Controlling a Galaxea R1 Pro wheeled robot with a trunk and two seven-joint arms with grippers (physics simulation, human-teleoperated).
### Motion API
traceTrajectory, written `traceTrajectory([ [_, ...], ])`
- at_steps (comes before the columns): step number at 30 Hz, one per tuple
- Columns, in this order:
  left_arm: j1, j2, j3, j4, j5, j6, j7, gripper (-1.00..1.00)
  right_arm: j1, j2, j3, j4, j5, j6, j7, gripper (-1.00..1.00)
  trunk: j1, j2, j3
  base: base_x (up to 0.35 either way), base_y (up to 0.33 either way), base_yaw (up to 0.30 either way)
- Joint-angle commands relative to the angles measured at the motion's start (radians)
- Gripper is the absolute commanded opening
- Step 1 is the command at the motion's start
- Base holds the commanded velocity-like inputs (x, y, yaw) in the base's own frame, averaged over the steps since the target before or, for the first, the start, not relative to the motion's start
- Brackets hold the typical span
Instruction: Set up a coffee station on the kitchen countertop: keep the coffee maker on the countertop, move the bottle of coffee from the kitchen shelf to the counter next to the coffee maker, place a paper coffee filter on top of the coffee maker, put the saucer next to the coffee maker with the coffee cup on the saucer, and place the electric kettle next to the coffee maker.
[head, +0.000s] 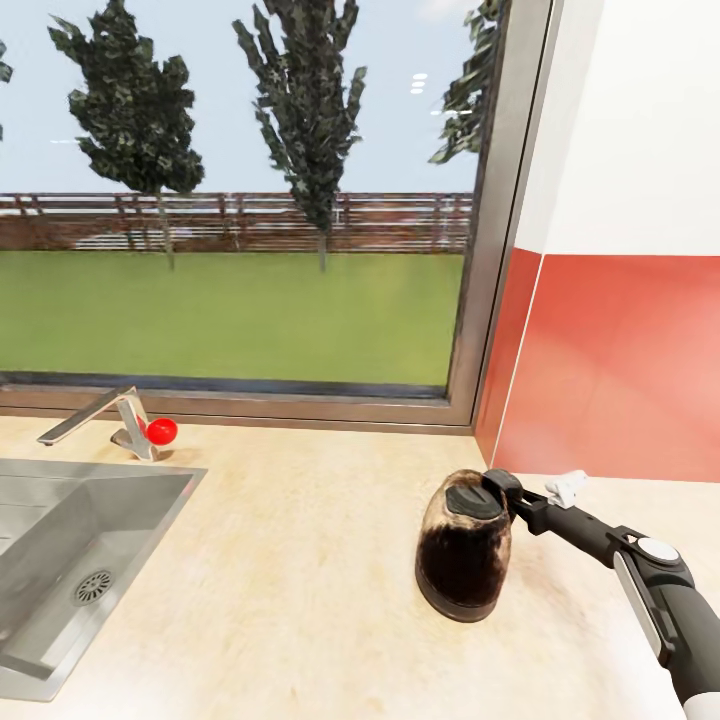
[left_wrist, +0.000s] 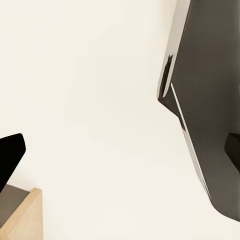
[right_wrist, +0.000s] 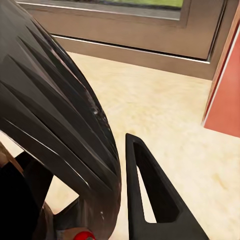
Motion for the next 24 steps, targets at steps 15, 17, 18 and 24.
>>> traceTrajectory([
  [15,-0.001,0.0,0.008,-0.001,-0.011,-0.005,0.002,1.0,-0.001,0.006,0.024,-0.022,-0.001,0.012,0.0,-1.0,0.001,-0.002,-0.002,0.0,0.0,0.0],
  [17,-0.001,0.001,0.008,-0.001,-0.011,-0.007,0.003,1.0,-0.002,0.019,0.035,-0.078,-0.001,0.016,-0.002,-1.0,0.001,-0.002,-0.002,0.0,0.0,0.0],
  [18,-0.001,0.001,0.008,-0.001,-0.012,-0.007,0.003,1.0,-0.002,0.024,0.036,-0.091,0.0,0.017,-0.002,-1.0,0.001,-0.002,-0.002,0.0,0.0,0.0],
  [24,-0.001,0.002,0.008,-0.003,-0.015,-0.014,0.003,1.0,-0.002,0.114,0.059,-0.249,0.017,0.094,-0.04,-1.0,0.001,-0.002,-0.002,0.0,0.0,0.0],
])
